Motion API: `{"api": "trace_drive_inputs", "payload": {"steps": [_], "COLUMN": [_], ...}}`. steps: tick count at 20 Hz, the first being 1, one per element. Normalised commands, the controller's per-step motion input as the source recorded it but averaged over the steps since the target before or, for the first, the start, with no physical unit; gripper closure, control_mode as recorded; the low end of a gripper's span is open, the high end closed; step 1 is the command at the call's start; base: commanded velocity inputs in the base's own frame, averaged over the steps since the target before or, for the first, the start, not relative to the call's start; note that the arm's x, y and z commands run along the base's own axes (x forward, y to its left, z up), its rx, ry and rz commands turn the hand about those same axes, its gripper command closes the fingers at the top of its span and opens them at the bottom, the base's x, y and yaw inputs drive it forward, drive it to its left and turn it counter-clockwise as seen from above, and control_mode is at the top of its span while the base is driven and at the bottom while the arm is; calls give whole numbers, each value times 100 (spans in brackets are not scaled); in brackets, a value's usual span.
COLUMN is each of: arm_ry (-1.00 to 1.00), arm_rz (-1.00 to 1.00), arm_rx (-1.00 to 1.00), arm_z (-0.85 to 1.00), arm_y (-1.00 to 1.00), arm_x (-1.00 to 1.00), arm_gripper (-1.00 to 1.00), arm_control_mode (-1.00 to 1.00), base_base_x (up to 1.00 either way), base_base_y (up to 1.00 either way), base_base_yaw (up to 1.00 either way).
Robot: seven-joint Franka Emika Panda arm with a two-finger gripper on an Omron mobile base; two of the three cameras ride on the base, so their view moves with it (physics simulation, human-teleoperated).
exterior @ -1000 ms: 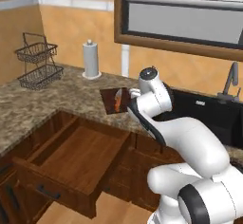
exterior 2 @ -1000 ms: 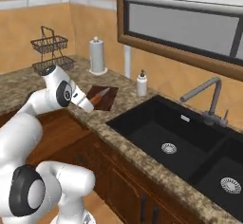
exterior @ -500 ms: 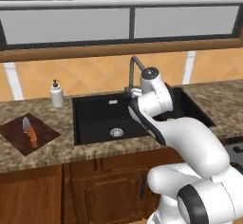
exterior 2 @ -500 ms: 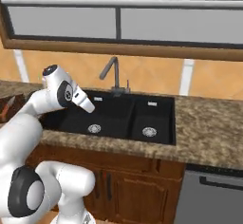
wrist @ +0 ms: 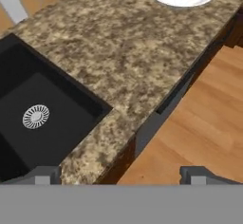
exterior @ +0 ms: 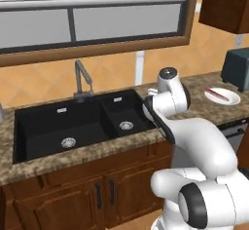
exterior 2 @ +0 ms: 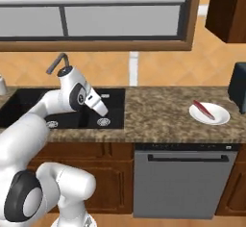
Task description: Pick up the knife from the drawer and place it on the cutting board. Then place the meat from the plate to the cutting board.
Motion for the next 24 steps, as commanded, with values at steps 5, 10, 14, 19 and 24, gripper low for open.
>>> {"api": "trace_drive_inputs", "payload": {"steps": [5,10,14,19,24], "arm_ry": [0,0,0,0,0], "arm_rz": [0,0,0,0,0], "arm_rx": [0,0,0,0,0], "arm_z": [0,0,0,0,0], "arm_y": [0,0,0,0,0], "arm_x": [0,0,0,0,0], "arm_gripper": [-100,-100,-100,-100,-100], "arm_control_mode": [100,100,100,100,100], "base_base_x": [0,1,24,44,29], "base_base_y": [-100,-100,-100,-96,-44], "base_base_yaw": [-1,-3,1,28,35]}}
